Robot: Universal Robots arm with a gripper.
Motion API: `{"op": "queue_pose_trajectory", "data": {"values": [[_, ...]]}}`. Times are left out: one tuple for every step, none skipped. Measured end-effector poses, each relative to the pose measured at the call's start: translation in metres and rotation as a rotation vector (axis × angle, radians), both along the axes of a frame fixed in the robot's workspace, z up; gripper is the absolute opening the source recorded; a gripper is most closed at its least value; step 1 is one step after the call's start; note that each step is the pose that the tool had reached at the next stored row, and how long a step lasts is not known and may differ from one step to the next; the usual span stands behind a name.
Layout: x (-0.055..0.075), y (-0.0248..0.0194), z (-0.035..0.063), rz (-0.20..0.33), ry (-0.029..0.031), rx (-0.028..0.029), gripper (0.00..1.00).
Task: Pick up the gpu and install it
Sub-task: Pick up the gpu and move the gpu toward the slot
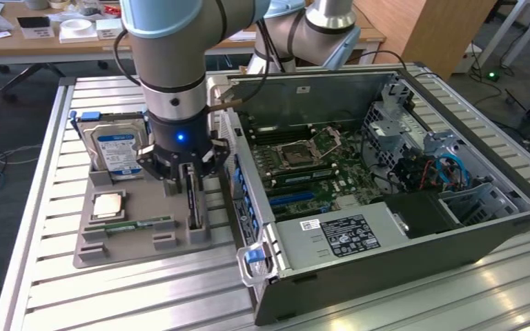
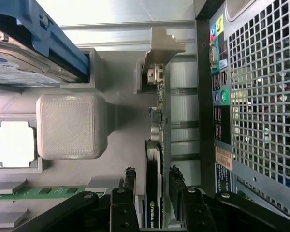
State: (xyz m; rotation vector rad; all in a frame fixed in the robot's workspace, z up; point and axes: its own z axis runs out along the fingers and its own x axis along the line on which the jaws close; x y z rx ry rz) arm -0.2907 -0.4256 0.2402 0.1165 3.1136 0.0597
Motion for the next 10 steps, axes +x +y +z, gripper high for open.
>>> {"op": "queue_pose_trajectory", "data": {"values": [[-0.0002,0.0009,-0.001,0.0,0.0,0.0,0.42],[-0.0004,0.0018,-0.002,0.0,0.0001,-0.0001,0.42],[-0.0006,0.0027,-0.0028,0.0,0.0001,-0.0001,0.42],[-0.0007,0.0035,-0.0036,0.0,0.0,-0.0001,0.42],[-0.0007,0.0041,-0.0045,0.0,0.0001,-0.0001,0.42],[-0.0006,0.0043,-0.0054,0.0,-0.0001,-0.0002,0.42],[-0.0006,0.0044,-0.0062,0.0,0.0001,-0.0007,0.42],[-0.0006,0.0044,-0.0066,0.0,0.0002,-0.0012,0.42],[-0.0007,0.0044,-0.0067,0.0,0.0003,-0.0015,0.42],[-0.0007,0.0044,-0.0067,0.0,0.0003,-0.0017,0.42]]}}
